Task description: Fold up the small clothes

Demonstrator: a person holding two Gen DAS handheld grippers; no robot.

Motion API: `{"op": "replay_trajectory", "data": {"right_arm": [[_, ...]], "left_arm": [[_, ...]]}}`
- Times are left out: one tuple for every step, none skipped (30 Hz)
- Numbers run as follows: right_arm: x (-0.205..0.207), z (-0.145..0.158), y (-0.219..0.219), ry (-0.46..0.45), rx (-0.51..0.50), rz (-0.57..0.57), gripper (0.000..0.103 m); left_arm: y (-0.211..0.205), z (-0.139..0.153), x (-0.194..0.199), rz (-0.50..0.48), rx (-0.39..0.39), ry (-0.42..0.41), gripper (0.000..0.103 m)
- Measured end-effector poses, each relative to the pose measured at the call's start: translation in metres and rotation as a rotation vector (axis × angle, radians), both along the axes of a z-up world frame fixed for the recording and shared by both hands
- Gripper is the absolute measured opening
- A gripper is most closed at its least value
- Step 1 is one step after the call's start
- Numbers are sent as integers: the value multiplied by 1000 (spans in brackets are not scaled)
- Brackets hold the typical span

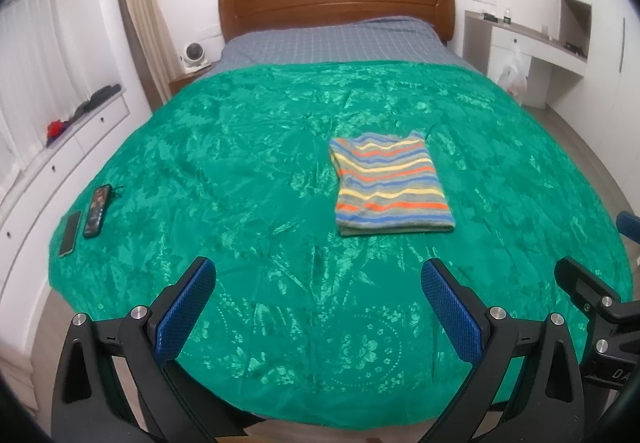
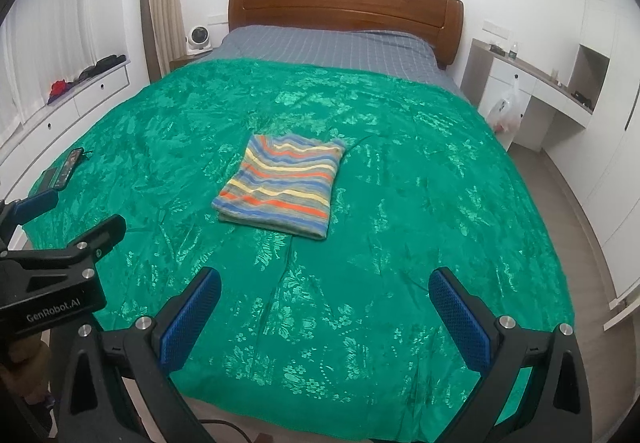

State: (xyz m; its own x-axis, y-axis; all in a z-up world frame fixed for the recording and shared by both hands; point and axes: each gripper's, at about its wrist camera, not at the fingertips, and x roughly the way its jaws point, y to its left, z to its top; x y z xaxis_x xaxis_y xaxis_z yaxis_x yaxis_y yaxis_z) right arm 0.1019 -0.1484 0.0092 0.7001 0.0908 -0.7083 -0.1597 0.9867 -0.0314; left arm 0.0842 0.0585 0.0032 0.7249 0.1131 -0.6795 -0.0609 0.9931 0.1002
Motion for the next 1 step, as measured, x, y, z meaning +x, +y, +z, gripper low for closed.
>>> {"op": "replay_trajectory", "data": {"right_arm": [[0,0,0,-1,2,0,102]], "left_arm": [[0,0,0,-1,1,-1,103]]}}
